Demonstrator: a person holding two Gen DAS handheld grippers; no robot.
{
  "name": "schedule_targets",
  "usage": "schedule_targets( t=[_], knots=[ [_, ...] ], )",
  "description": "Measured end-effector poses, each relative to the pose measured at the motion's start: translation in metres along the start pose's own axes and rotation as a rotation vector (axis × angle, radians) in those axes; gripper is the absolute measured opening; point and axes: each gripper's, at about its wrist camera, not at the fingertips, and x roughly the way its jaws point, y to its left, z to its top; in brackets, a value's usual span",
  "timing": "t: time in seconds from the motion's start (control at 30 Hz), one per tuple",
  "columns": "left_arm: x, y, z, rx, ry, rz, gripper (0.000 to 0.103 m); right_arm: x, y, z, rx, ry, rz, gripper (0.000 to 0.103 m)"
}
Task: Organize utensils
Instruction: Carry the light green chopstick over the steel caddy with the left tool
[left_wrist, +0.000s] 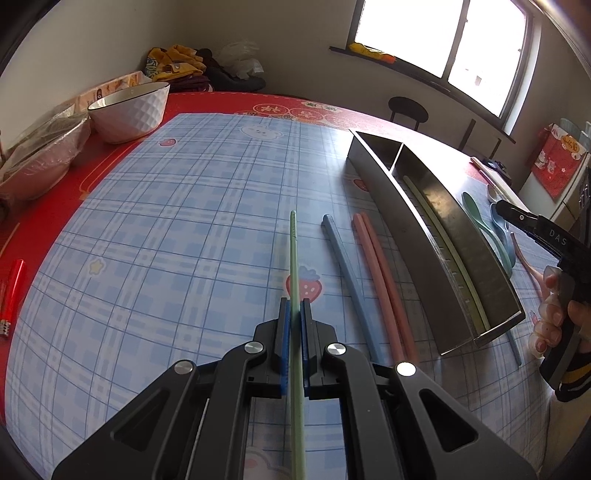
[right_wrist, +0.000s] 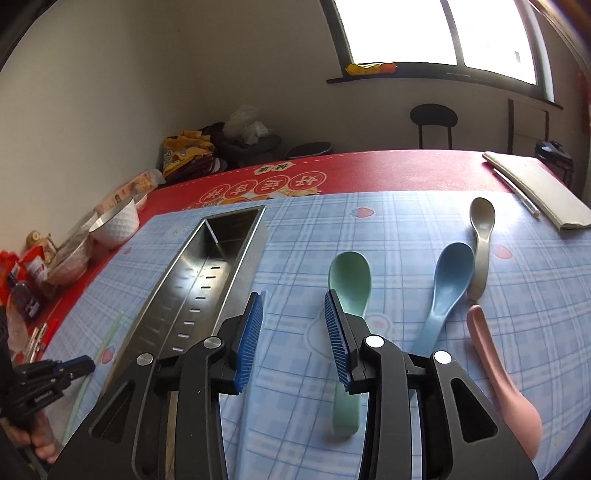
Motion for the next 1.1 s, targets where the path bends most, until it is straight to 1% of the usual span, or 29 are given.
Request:
schedule_targets(
  t=[0.07, 0.13, 0.3, 0.4, 0.47, 0.57, 0.73, 0.9, 1.1],
  knots=[
    [0.001, -0.001, 0.002, 0.002, 0.034, 0.020, 0.005, 0.000, -0.014, -0.001, 0.071, 0.006, 0.046, 0.035],
    [-0.003, -0.001, 0.007, -0.010, 0.050, 0.009, 0.005, 0.000, -0.021, -0.001, 0.096, 0.016, 0.059, 0.035],
    [-0.026, -0.007, 0.029, -0.026, 0.014, -0.019, 0.005, -0.001, -0.029, -0.003, 0.133, 0.040, 0.038, 0.035],
    [-0.032, -0.014, 0.038, -0.037, 0.007, -0.049, 0.005, -0.003, -0.031, -0.004, 0.144, 0.045, 0.028, 0.035],
    [-0.032, -0.022, 0.041, -0.027, 0.003, -0.062, 0.005, -0.005, -0.032, -0.005, 0.150, 0.044, 0.031, 0.035],
    [-0.018, -0.030, 0.036, -0.011, 0.028, -0.034, 0.005, -0.007, -0.032, -0.005, 0.151, 0.037, 0.035, 0.035],
    [0.004, -0.025, 0.025, -0.013, 0.082, 0.009, 0.005, -0.007, -0.033, -0.006, 0.158, 0.041, 0.028, 0.035],
    [0.006, -0.028, 0.015, 0.062, 0.102, 0.057, 0.005, -0.007, -0.034, -0.006, 0.164, 0.039, 0.026, 0.035],
    [0.008, -0.034, 0.003, 0.151, 0.139, 0.094, 0.005, -0.008, -0.034, -0.006, 0.167, 0.038, 0.026, 0.035]
  ],
)
